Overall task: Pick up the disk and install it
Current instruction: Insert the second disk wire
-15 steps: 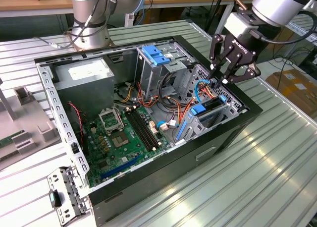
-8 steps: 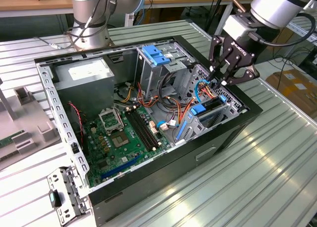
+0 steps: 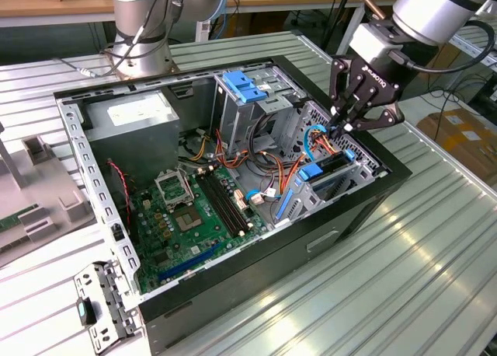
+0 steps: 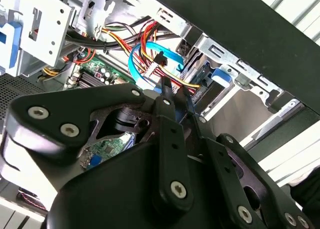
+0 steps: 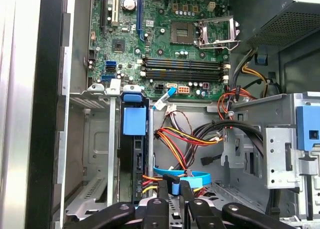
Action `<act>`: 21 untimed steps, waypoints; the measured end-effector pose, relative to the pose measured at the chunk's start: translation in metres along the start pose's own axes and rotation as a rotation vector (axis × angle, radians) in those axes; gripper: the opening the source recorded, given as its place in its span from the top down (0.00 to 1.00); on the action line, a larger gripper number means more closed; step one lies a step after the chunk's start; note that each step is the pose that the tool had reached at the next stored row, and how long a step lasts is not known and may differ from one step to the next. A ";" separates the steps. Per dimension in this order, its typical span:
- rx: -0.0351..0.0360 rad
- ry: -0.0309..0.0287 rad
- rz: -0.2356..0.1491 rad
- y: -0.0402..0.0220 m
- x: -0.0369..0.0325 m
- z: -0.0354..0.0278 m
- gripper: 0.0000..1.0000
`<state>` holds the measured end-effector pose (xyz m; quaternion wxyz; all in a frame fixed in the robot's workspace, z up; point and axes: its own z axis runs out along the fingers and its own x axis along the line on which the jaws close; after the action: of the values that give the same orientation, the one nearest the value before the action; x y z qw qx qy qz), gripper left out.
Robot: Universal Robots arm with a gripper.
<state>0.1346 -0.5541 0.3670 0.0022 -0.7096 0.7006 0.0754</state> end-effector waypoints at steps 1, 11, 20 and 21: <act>0.0000 0.0000 0.000 0.0001 0.0000 0.0000 0.79; -0.0005 0.0777 0.008 0.0010 -0.0002 -0.0031 0.71; 0.0008 0.0782 0.008 0.0090 0.0002 0.0021 0.71; 0.0008 0.0781 0.008 0.0091 0.0002 0.0021 0.73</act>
<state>0.1254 -0.5542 0.3658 -0.0252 -0.7092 0.7030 0.0474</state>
